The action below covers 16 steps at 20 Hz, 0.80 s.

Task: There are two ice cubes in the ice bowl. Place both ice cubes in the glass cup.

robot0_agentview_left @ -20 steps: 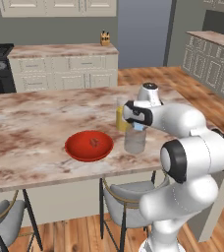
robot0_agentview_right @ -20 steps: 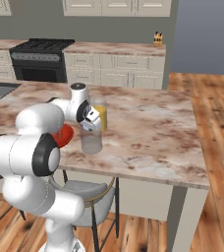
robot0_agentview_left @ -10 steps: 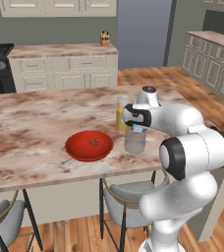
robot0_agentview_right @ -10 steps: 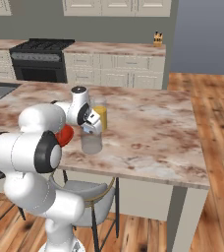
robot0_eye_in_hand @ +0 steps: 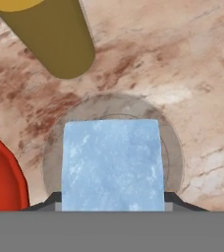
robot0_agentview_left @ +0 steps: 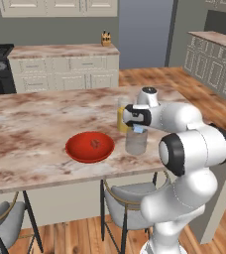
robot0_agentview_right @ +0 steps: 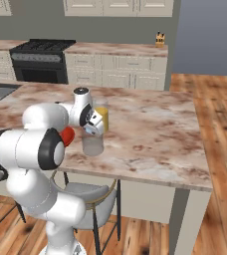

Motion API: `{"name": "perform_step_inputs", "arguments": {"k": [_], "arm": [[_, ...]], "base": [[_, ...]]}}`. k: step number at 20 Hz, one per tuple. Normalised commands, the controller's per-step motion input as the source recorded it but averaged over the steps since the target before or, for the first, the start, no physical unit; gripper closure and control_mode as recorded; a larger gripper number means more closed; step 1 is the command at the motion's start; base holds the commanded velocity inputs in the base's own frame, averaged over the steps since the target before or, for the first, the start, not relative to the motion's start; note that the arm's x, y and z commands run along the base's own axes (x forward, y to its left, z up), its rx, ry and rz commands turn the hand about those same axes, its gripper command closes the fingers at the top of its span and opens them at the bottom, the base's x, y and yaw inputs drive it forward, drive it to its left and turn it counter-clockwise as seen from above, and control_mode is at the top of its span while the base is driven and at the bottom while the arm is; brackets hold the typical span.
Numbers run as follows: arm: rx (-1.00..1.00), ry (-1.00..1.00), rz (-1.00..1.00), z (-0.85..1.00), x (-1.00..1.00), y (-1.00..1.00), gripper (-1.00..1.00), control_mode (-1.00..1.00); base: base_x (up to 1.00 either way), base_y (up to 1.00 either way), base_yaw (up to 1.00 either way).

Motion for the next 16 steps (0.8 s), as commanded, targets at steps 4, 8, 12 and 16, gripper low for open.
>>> {"name": "perform_step_inputs", "arguments": {"k": [4,8,12,16], "arm": [[0.00,0.00,0.00,-0.09,0.00,0.00,1.00,-1.00],[0.00,0.00,0.00,-0.15,0.00,0.00,1.00,-1.00],[0.00,0.00,0.00,-0.10,0.00,0.00,1.00,-1.00],[0.00,0.00,0.00,-0.01,0.00,0.00,1.00,-1.00]], "base": [[0.00,0.00,0.00],[0.00,0.00,0.00],[0.00,0.00,0.00],[0.00,0.00,0.00]]}}
